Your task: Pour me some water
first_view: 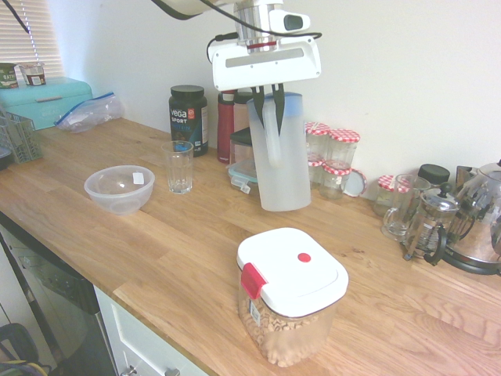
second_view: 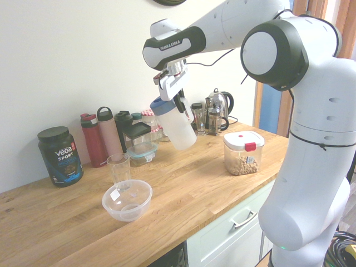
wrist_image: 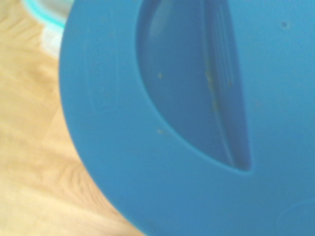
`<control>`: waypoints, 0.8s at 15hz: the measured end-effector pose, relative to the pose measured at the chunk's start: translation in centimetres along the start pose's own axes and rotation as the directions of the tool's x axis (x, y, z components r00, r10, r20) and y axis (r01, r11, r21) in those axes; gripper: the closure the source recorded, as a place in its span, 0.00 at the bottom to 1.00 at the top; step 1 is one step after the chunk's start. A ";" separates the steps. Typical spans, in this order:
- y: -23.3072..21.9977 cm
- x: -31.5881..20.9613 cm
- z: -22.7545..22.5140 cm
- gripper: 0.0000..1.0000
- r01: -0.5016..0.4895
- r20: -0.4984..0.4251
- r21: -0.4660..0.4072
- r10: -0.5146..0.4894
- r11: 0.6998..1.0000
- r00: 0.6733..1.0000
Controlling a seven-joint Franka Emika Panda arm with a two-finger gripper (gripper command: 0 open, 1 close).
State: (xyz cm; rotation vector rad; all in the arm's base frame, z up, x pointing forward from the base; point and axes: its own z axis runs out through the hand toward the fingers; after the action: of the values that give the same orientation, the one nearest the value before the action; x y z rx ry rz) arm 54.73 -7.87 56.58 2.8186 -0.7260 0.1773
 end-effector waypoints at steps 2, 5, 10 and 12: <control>0.8 -1.1 0.8 1.00 -0.111 -0.014 0.016 0.111 0.994 0.994; 1.9 -2.8 2.3 1.00 -0.269 -0.040 0.055 0.271 0.962 0.962; 3.0 -3.8 3.8 1.00 -0.485 -0.085 0.156 0.501 0.861 0.862; 3.1 -4.3 4.5 1.00 -0.511 -0.078 0.165 0.528 0.843 0.846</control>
State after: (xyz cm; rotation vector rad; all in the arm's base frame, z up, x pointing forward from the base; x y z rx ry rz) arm 49.77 -9.68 52.08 2.6274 -1.4906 0.5004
